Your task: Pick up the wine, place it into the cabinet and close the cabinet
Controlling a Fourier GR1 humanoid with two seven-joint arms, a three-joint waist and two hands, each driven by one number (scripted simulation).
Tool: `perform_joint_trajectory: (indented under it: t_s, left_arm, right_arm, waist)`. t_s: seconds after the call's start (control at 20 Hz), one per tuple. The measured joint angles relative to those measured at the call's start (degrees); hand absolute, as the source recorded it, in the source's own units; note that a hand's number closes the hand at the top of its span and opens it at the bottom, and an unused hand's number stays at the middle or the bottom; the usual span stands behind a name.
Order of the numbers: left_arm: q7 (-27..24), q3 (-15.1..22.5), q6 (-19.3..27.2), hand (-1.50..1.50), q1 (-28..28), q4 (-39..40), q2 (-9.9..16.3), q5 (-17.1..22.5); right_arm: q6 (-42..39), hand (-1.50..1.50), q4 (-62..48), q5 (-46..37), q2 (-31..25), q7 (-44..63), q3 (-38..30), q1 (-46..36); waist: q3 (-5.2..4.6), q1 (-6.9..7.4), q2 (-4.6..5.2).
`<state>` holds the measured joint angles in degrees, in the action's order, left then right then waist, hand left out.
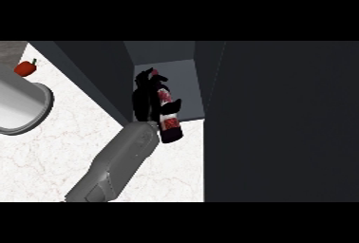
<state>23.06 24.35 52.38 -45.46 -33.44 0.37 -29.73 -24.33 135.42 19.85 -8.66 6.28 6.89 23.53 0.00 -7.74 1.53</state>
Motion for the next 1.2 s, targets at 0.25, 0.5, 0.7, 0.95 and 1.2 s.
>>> perform_joint_trajectory:
  t_s: [0.25,0.5,0.7,0.95,1.2]
  left_arm:
    - [-0.43,-1.01,-1.36,-1.5,-7.07,7.96,-0.25,0.84]
    - [-3.86,-3.36,-1.87,-1.5,-10.44,11.89,-0.33,3.52]
    - [-8.91,-5.77,-1.9,-1.5,-11.07,10.79,-0.35,7.48]
    - [-15.86,-7.97,-1.92,-1.5,-10.28,8.69,-0.37,13.36]
    - [-24.19,-9.86,-0.82,-1.5,-8.84,6.38,-0.36,19.36]
  right_arm:
    - [-0.28,-1.5,0.12,0.36,-0.66,0.02,-0.74,0.45]
    - [-0.84,-1.5,0.11,0.83,-1.22,-0.2,-1.37,0.81]
    - [-0.86,-1.5,0.13,1.13,-1.07,-0.24,-0.64,0.93]
    - [-1.13,-1.5,0.22,1.49,-1.44,-0.44,-0.56,1.48]
    - [-0.51,-1.5,0.31,1.64,-0.99,-0.48,0.52,2.05]
  waist:
    - [-0.08,0.11,0.32]
    - [-0.15,0.45,0.52]
    - [-0.23,0.52,0.56]
    - [-0.23,0.86,0.29]
    - [-0.22,1.43,0.04]
